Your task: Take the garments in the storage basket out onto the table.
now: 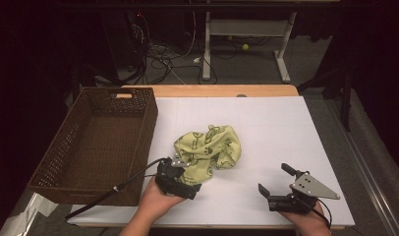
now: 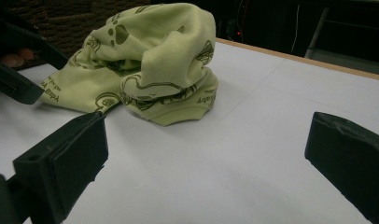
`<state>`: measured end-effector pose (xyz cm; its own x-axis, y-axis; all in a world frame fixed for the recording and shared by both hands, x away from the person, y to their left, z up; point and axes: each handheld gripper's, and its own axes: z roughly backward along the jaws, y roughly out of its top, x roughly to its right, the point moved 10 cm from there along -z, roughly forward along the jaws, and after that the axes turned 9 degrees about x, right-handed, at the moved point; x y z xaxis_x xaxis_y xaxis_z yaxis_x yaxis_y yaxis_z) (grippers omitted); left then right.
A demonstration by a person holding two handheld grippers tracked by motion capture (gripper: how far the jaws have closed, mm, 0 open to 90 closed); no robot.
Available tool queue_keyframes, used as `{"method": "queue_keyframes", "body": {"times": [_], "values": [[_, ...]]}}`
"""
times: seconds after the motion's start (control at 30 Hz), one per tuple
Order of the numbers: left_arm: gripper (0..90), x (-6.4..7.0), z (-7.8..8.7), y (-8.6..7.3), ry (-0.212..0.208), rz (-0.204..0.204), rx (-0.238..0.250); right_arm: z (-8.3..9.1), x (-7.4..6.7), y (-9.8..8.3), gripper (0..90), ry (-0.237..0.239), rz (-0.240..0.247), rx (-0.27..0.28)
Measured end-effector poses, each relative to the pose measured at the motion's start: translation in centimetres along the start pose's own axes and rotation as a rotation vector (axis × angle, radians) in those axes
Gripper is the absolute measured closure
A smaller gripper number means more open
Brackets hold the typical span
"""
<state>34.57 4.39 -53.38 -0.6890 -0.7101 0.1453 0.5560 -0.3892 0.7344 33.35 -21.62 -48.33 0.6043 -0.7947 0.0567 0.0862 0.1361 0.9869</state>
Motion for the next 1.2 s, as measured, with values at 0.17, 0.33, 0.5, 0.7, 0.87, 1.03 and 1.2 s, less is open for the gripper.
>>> {"method": "queue_keyframes", "body": {"times": [0.17, 0.33, 0.5, 0.7, 0.87, 1.03, 1.2], "values": [[0.0, 0.5, 0.3, -0.7, 0.002, -0.011, 0.082, -0.1, -0.1, -0.1, 0.0, 0.006, -0.003, 0.000], [0.0, 0.8, 1.6, -1.0, -0.009, 0.017, 0.178, -0.2, -0.2, -0.1, 0.0, 0.018, -0.007, 0.001], [0.0, 0.8, 2.1, -1.0, -0.027, 0.037, 0.238, -0.3, -0.1, -0.3, 0.0, 0.014, -0.020, -0.001], [0.0, -0.7, 1.4, 0.5, 0.011, 0.073, 0.282, -0.3, 0.2, -0.2, 0.0, -0.012, -0.029, 0.007], [0.0, -2.5, 0.3, 2.4, 0.058, 0.118, 0.277, -0.6, 0.3, -0.7, 0.0, -0.015, -0.028, -0.012], [24.3, -3.3, -0.5, 2.6, 0.087, 0.140, 0.275, -0.9, 0.2, -1.2, 0.0, -0.023, -0.014, -0.039], [65.5, -2.9, 0.0, 2.3, 0.053, 0.110, 0.295, -1.1, 0.1, -1.2, 0.0, -0.026, -0.011, -0.032]]}}
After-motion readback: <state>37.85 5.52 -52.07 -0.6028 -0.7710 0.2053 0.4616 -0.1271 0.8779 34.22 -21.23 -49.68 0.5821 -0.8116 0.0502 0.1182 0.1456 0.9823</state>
